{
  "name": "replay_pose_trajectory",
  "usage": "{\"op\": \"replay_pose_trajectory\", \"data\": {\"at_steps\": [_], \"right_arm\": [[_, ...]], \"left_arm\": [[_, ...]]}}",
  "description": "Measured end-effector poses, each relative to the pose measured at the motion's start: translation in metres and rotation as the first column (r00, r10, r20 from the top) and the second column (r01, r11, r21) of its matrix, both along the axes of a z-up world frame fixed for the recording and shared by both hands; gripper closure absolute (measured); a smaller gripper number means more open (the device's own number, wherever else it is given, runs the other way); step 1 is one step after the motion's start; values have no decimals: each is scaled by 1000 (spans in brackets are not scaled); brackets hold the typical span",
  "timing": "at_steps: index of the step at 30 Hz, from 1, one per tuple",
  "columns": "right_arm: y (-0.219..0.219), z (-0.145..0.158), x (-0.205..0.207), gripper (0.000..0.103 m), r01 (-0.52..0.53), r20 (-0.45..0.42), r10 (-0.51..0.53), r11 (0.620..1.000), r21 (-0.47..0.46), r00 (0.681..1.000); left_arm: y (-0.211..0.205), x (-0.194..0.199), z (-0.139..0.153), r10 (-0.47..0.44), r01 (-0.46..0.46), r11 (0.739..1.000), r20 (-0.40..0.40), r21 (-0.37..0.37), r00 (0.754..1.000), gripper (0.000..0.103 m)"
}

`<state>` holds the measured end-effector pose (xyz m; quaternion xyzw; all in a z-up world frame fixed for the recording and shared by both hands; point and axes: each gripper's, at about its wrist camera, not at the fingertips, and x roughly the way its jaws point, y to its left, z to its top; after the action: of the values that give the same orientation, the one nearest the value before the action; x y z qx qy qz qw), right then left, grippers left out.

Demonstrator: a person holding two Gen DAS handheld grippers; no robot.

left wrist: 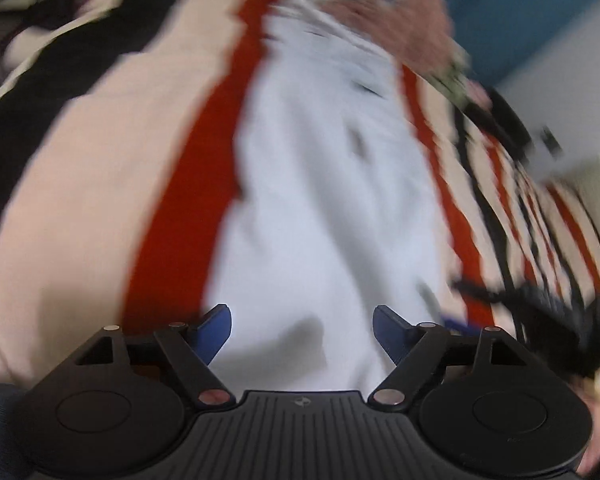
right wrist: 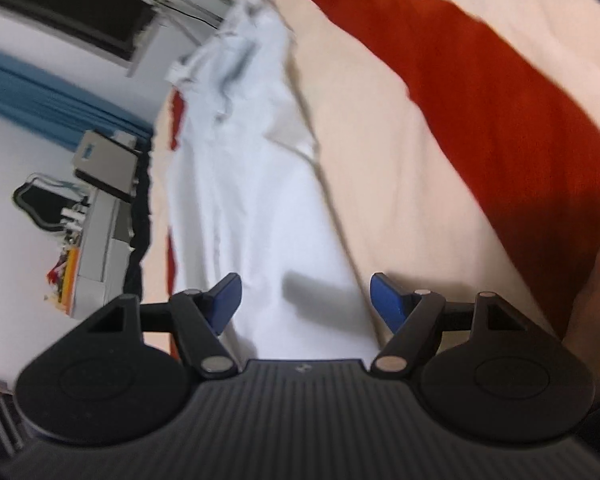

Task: Fold clothes
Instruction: 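Grasp the shirt hem with the left gripper while the right gripper grasps it too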

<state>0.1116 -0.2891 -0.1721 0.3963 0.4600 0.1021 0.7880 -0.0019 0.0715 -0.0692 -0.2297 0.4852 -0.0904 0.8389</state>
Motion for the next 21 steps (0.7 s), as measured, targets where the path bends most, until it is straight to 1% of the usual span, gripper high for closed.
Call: {"op": "replay_pose_trajectory", "data": {"at_steps": [3,4,5,8,9,10,12,13,14,15,16,17,18,19,20,21], "right_arm": [[6,-7,1,31,-24,-42,25,1000,12,999],[9,-9,1,35,-36,-52,37,999,16,998],[11,-9,0,35,-48,-59,50,999,23,997],[17,-10,-5,37,-98,-68,103,992,73,992],[20,-11,-7,42,-117,-70,123,989,96,990],[22,-12,-10,45,-130,-74,138,986,107,988],[29,-12,-15,46,-146,-82,154,985,95,985],[32,-11,-17,48,-153,-87,160,985,80,983],[35,-11,-19,48,-161,-93,166,985,64,982],[39,-11,-21,49,-168,-100,172,985,48,980],[43,-11,-25,57,-175,-106,177,984,27,979],[46,-10,-28,65,-177,-106,175,984,-4,979],[47,-7,-31,80,-171,-100,167,985,-35,981],[48,-5,-34,85,-166,-94,159,984,-66,983],[48,-2,-36,87,-157,-86,149,984,-88,985],[45,2,-39,90,-140,-71,134,986,-90,988]], "left_arm": [[24,14,-24,82,-90,992,-86,-90,993,23],[30,17,-30,99,-112,987,-116,-113,988,24],[34,19,-34,110,-128,983,-134,-129,985,24],[33,20,-35,100,-116,986,-130,-124,986,23],[30,20,-35,87,-102,988,-127,-116,988,22],[25,19,-35,67,-80,991,-122,-105,990,22],[17,17,-36,10,-22,994,-115,-108,993,23],[14,15,-35,-15,3,994,-113,-110,993,28],[11,14,-35,-32,20,994,-112,-107,993,36],[8,13,-35,-46,35,994,-110,-100,993,40],[6,12,-34,-55,45,995,-110,-90,992,52],[5,11,-34,-61,52,995,-112,-87,992,67],[5,10,-35,-61,51,995,-115,-89,991,76],[5,9,-35,-57,47,995,-118,-93,991,94],[6,7,-34,-51,39,994,-115,-98,992,99],[8,5,-32,-42,30,993,-101,-112,994,99]]}}
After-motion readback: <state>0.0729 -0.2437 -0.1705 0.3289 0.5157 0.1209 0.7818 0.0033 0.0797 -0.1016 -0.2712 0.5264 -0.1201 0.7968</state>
